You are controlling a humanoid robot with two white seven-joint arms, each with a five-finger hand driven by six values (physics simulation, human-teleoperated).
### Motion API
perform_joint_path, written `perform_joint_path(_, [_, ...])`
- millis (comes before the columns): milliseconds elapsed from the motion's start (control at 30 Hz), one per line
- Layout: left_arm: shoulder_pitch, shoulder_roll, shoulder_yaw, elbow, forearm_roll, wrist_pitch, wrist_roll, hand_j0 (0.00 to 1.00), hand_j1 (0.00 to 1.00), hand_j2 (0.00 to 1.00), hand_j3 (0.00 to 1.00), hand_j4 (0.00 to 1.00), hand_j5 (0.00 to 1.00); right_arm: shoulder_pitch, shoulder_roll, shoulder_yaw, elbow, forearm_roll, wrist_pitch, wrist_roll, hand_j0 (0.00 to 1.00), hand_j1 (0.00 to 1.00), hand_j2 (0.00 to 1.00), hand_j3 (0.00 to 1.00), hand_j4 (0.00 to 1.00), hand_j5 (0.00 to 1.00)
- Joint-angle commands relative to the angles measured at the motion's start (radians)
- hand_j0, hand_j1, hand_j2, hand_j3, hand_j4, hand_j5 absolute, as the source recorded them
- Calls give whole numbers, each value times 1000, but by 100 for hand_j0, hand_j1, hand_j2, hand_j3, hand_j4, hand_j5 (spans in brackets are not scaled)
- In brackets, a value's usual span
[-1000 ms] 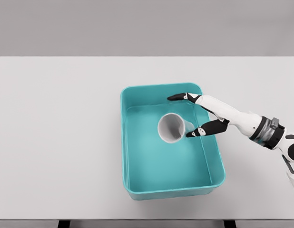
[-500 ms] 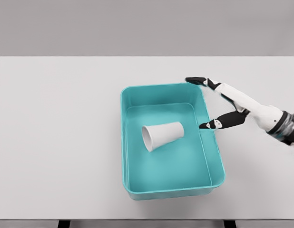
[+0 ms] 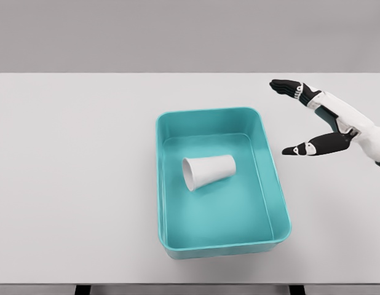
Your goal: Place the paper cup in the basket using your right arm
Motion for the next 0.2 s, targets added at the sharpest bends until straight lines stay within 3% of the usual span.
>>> perform_joint_path(0, [0, 0, 0, 0, 0, 0, 0, 100, 100, 100, 100, 100, 100, 0, -2, -1, -2, -8, 1, 0, 100, 100, 100, 100, 100, 100])
perform_joint_path(167, [0, 0, 0, 0, 0, 0, 0, 100, 100, 100, 100, 100, 100, 0, -2, 1, 0, -8, 1, 0, 100, 100, 100, 100, 100, 100])
